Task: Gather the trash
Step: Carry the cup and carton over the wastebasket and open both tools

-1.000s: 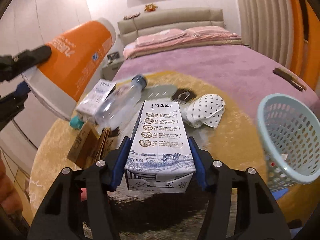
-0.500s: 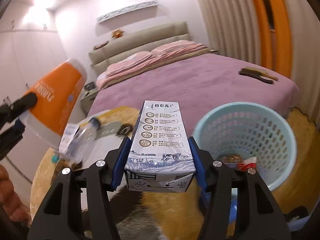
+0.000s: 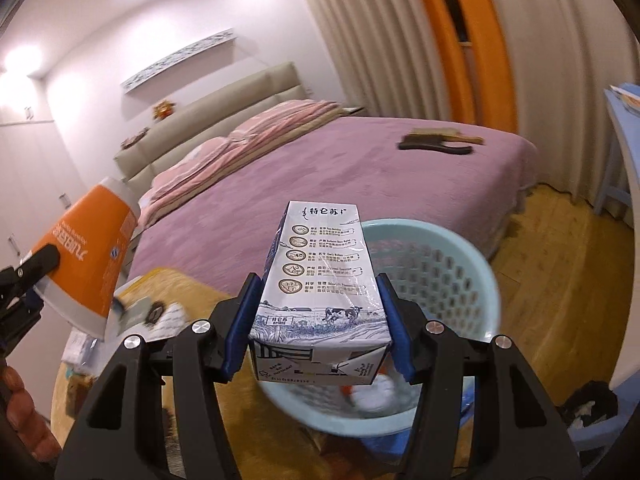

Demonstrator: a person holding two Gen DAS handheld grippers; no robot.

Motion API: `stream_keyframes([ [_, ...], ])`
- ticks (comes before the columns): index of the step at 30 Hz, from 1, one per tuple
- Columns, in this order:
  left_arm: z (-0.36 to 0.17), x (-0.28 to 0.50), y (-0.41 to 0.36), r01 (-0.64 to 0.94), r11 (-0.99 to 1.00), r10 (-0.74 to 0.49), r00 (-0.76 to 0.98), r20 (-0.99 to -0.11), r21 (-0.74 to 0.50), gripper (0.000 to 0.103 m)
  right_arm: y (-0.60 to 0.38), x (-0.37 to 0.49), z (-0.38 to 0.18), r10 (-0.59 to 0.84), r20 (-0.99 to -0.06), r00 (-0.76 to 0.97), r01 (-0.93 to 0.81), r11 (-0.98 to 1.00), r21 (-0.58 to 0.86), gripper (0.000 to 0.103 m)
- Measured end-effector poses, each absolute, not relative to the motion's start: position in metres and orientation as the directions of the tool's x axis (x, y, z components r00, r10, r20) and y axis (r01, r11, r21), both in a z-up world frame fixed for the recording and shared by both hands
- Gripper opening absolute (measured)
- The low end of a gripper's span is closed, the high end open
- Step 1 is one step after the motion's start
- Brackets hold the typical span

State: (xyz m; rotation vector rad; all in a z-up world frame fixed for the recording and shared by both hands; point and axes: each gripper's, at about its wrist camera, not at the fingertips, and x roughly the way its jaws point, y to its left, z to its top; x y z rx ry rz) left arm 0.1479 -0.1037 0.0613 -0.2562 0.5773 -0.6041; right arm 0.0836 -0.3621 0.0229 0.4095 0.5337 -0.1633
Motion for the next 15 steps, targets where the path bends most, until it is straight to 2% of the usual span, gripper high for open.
stream_keyframes([
  [7,0.026,0.167,-0.159,0.487,0.783,-0.622,0.598,-0.506,-0.387,0.036,-0.399,0.088,0.001,-0.095,-0.570,0.816,0.338,0.878,0.339,0.054],
  [15,-0.019,0.182,-0.211,0.490,0.802,-0.585,0.527,-0.616,-0.342,0.036,-0.418,0.103,-0.032,-0.107,-0.653,0.749,0.413,0.847,0.334,0.054],
])
